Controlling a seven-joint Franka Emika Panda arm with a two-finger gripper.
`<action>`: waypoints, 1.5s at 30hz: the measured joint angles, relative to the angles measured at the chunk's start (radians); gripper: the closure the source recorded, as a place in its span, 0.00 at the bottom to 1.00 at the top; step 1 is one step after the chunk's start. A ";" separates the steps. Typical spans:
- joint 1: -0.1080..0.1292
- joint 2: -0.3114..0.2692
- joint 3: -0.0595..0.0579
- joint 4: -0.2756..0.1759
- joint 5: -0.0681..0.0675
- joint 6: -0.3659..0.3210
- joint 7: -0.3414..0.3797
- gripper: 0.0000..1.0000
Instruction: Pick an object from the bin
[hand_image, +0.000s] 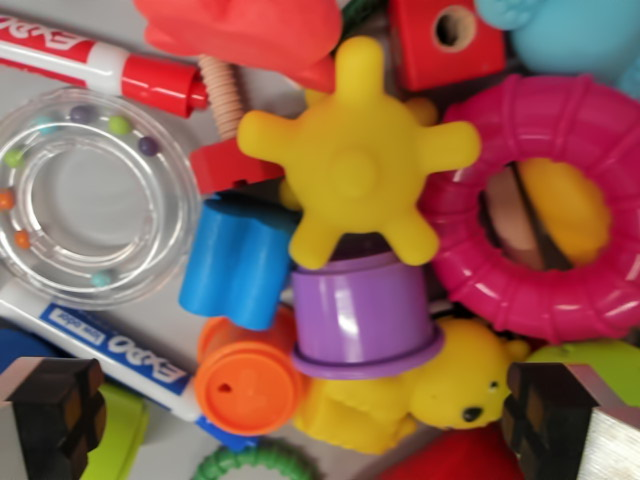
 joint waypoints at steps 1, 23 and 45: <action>0.004 0.008 0.001 -0.003 0.000 0.011 0.007 0.00; 0.020 0.190 0.003 0.018 0.000 0.188 0.035 0.00; 0.020 0.201 0.002 0.027 0.000 0.209 0.035 1.00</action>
